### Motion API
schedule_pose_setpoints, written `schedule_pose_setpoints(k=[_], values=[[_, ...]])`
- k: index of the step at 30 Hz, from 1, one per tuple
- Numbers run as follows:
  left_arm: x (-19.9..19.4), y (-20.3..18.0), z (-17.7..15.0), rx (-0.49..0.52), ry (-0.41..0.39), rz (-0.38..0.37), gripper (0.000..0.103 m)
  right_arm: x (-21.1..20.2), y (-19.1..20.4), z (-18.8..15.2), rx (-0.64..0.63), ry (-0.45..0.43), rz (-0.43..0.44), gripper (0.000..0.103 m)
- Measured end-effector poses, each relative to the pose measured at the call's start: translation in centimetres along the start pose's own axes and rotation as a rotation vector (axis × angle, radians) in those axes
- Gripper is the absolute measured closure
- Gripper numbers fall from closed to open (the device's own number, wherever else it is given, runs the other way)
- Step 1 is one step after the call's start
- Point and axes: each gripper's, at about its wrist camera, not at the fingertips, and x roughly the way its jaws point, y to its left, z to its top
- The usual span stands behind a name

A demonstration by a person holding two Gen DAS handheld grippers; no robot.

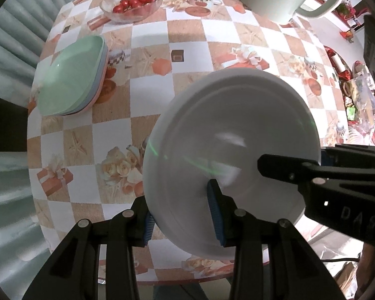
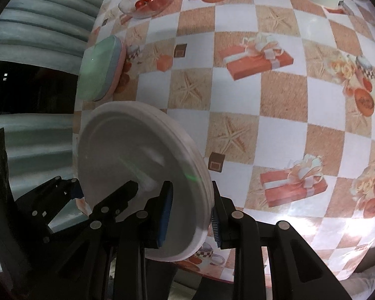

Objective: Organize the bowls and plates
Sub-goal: 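Lift and carry the white bowl stack with both grippers over the green plate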

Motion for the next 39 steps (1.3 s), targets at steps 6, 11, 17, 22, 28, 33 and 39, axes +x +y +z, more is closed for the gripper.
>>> schedule_pose_setpoints(k=[6, 11, 17, 22, 28, 33, 39], values=[[-0.5, 2.8, 0.2, 0.017, -0.038, -0.007, 0.062, -0.6, 1.3, 0.4, 0.016, -0.029, -0.01, 0.072], [-1.0, 5.5, 0.7, 0.056, -0.05, -0.034, 0.062, -0.6, 3.6, 0.9, 0.064, -0.068, -0.021, 0.072], [-2.2, 10.1, 0.7, 0.069, -0.078, -0.024, 0.062, 0.3, 8.6, 1.9, 0.068, -0.099, -0.033, 0.072], [-2.6, 14.3, 0.8, 0.023, -0.096, -0.026, 0.062, 1.7, 12.5, 3.2, 0.033, -0.097, -0.038, 0.072], [-2.6, 18.7, 1.2, -0.031, -0.107, -0.024, 0.062, 3.4, 16.3, 4.6, -0.013, -0.082, -0.045, 0.072], [-2.6, 21.7, 2.3, -0.08, -0.12, -0.016, 0.062, 4.7, 18.1, 6.6, -0.028, -0.074, -0.029, 0.072], [-1.9, 23.5, 4.7, -0.109, -0.131, -0.021, 0.062, 5.6, 18.6, 9.6, -0.03, -0.077, -0.025, 0.072]])
